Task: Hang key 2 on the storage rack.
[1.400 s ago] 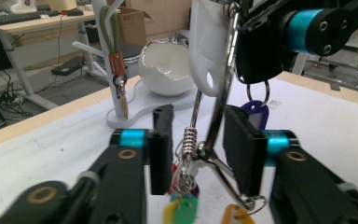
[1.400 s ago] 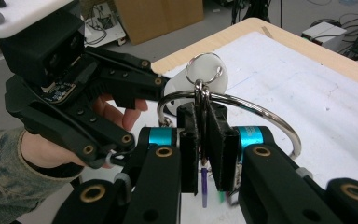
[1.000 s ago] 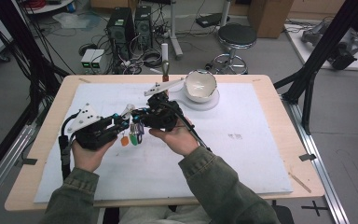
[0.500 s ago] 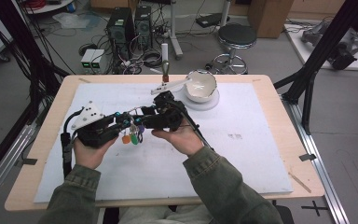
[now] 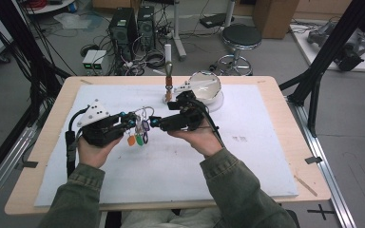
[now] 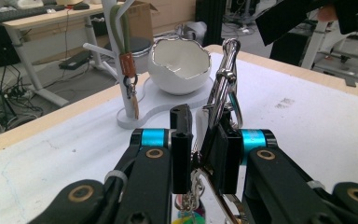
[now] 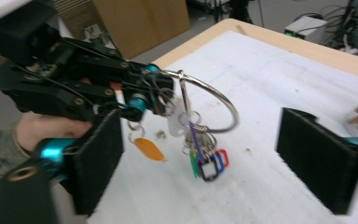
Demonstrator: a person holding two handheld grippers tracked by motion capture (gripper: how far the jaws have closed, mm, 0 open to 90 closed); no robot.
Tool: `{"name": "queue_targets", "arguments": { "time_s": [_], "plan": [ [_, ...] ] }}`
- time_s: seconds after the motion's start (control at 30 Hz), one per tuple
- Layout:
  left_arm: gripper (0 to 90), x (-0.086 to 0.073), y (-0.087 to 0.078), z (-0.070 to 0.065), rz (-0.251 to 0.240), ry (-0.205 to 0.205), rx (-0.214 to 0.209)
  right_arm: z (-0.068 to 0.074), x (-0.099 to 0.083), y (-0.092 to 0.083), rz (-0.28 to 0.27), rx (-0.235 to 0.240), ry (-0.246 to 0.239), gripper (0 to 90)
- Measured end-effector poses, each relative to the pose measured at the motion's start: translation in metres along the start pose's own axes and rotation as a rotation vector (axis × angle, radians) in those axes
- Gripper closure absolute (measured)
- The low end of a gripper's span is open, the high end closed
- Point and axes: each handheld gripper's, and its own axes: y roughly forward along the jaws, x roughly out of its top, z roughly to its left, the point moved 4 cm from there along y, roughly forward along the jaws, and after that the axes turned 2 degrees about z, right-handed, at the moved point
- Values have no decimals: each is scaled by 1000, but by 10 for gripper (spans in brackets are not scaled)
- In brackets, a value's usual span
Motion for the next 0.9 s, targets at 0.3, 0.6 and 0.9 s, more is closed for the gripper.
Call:
{"name": "queue_targets", "arguments": {
  "time_s": [0.3, 0.6, 0.9],
  "plan": [
    [798, 1, 2, 6, 7, -23, 2, -15, -9, -16, -42, -64, -11, 6],
    [801, 6, 0, 14, 3, -40, 4, -35, -28, -38, -78, -146, -20, 6],
    [809, 16, -3, 17, -4, -30, 14, -58, -47, -59, -148, -231, 0, 6]
  ]
}}
